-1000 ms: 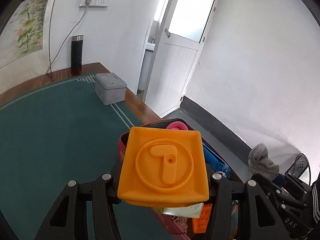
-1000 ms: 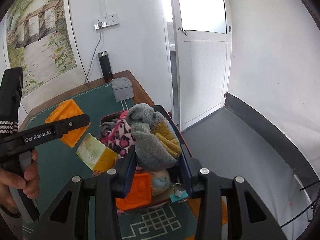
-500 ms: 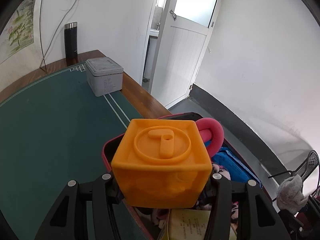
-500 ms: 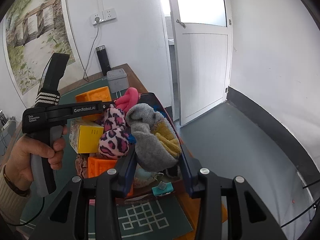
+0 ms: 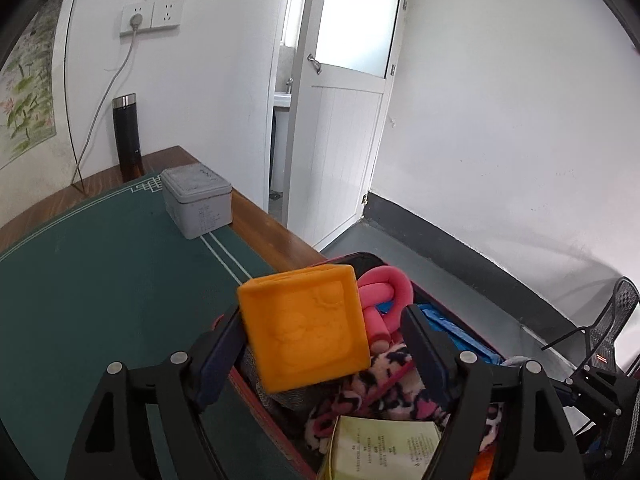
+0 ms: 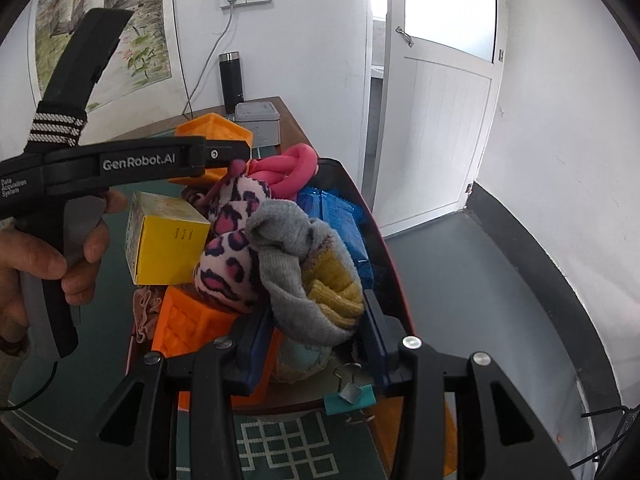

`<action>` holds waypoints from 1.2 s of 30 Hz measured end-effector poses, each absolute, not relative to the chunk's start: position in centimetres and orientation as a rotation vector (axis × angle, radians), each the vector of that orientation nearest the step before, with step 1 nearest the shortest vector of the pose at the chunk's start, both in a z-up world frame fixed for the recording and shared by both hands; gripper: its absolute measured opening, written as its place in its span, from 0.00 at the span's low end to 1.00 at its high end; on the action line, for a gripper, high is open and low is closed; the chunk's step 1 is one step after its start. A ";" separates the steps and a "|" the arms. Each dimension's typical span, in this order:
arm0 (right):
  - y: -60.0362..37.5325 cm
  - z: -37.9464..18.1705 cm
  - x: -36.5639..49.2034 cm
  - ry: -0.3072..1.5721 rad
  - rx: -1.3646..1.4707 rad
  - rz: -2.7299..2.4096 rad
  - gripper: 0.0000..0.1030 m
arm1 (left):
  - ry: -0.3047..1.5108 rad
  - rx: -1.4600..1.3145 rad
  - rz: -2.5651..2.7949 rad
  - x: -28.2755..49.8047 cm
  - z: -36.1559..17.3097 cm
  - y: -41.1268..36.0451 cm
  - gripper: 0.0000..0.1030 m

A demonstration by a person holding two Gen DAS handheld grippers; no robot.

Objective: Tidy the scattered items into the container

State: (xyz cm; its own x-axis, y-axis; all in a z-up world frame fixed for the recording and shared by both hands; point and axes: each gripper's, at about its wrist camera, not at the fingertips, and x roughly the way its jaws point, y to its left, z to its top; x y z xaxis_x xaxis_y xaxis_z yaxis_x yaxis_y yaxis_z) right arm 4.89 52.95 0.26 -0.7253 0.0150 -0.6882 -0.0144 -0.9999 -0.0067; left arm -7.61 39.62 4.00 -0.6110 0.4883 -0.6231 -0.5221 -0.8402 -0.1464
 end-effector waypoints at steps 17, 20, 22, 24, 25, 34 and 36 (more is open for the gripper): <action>52.7 2.6 6.4 0.151 -1.067 3.002 0.56 | -0.034 -0.900 2.399 -3.5 4.8 33.1 0.78; 52.4 1.2 5.4 0.202 -1.132 3.012 0.56 | -0.015 -0.953 2.380 -3.6 3.0 33.5 0.78; 52.5 0.7 5.2 0.259 -1.154 3.019 0.56 | -0.032 -0.962 2.384 -3.6 2.4 33.4 0.78; 52.7 1.2 5.6 0.264 -1.140 3.009 0.57 | -0.036 -0.942 2.423 -3.0 3.0 33.0 0.78; 52.8 2.0 6.1 0.249 -1.111 3.012 0.57 | -0.030 -0.911 2.457 -2.4 3.8 32.7 0.78; 52.4 7.2 10.3 0.176 -1.086 3.080 1.00 | -0.008 -0.758 2.688 6.1 7.5 30.7 1.00; 51.7 6.4 10.8 0.115 -1.165 3.083 1.00 | -0.049 -0.831 2.714 7.3 6.0 30.4 1.00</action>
